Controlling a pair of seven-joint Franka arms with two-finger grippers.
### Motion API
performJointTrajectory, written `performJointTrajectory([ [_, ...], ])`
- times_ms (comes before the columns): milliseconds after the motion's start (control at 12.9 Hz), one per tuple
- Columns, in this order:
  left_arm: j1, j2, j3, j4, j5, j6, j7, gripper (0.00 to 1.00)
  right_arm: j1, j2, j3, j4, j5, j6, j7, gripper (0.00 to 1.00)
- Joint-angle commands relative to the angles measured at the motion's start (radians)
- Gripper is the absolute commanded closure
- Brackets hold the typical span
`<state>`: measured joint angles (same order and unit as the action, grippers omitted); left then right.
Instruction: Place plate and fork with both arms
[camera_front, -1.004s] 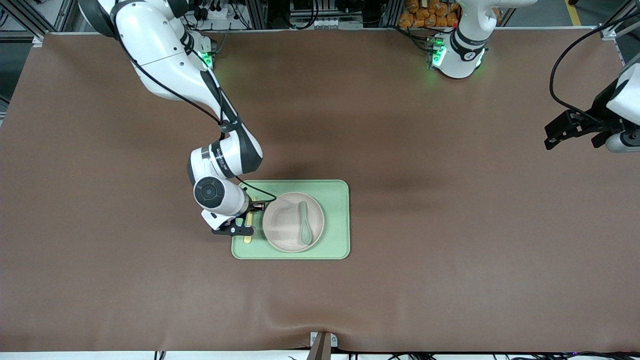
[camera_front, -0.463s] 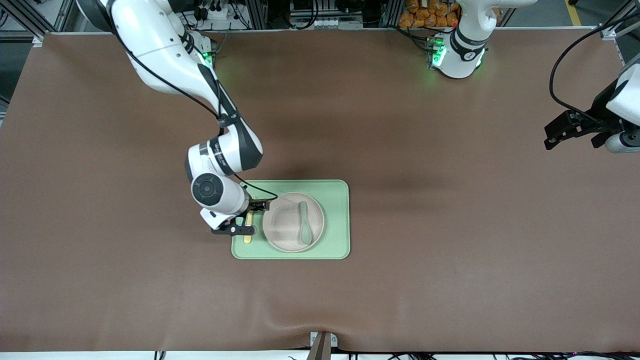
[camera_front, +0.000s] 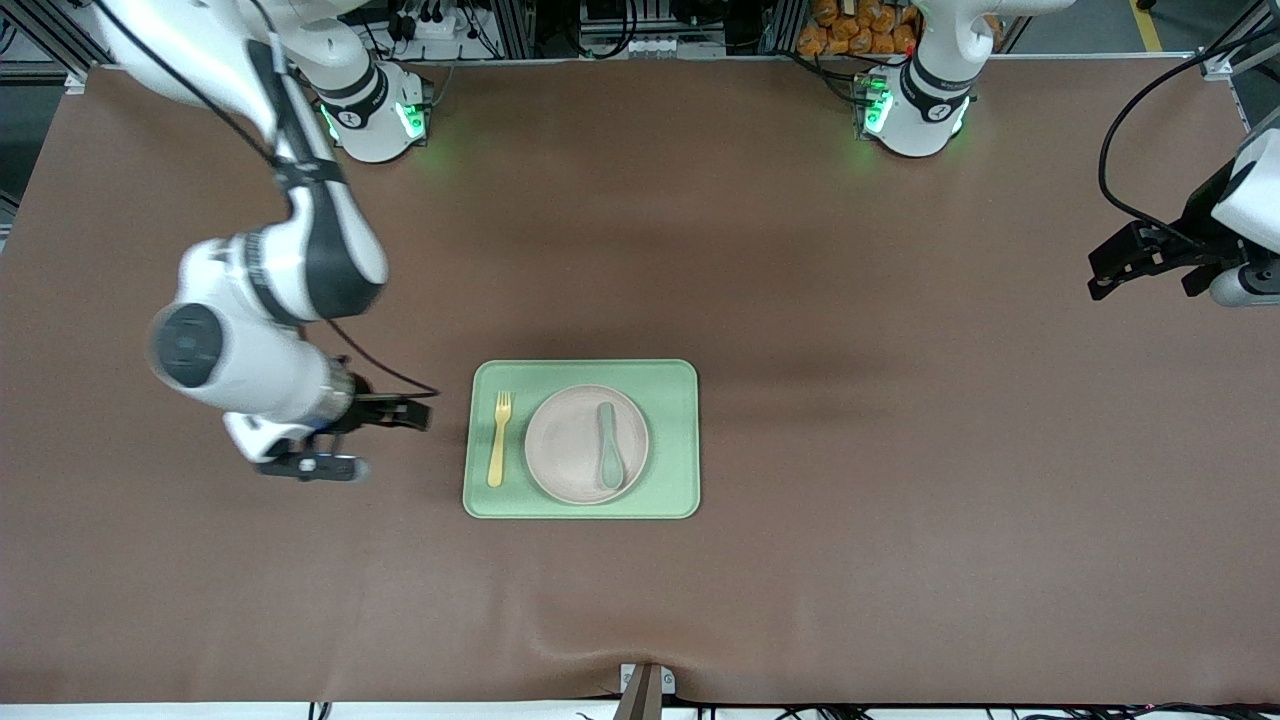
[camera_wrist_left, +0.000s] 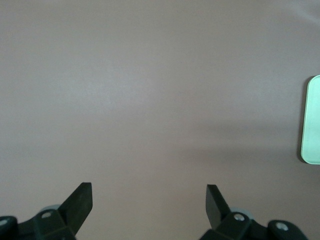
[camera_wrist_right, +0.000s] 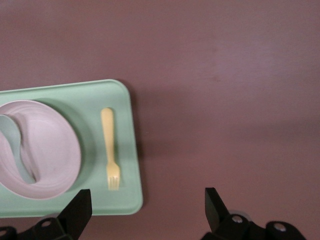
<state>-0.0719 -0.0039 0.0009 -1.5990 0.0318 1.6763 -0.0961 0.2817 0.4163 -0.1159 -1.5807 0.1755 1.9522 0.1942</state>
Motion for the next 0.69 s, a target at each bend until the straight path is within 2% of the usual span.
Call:
performJointTrajectory([
  [0,0.006,0.004,-0.002,0.013,-0.018,-0.015,0.012,0.0,-0.123,-0.114,0.001,-0.029,-0.037,-0.14,-0.114,0.0],
  [309,0.006,0.004,-0.002,0.013,-0.018,-0.015,0.012,0.0,-0.327,-0.287,-0.001,-0.03,-0.051,-0.289,-0.338,0.0],
  [386,0.006,0.004,-0.002,0.013,-0.018,-0.015,0.01,0.0,-0.34,-0.33,-0.001,-0.029,-0.068,-0.333,-0.34,0.0],
  [541,0.006,0.004,-0.002,0.013,-0.018,-0.015,0.007,0.0,-0.335,-0.42,0.004,-0.009,-0.155,-0.422,-0.329,0.0],
  [618,0.006,0.005,-0.002,0.013,-0.018,-0.015,0.004,0.0,-0.334,-0.445,0.005,0.007,-0.163,-0.464,-0.329,0.0],
])
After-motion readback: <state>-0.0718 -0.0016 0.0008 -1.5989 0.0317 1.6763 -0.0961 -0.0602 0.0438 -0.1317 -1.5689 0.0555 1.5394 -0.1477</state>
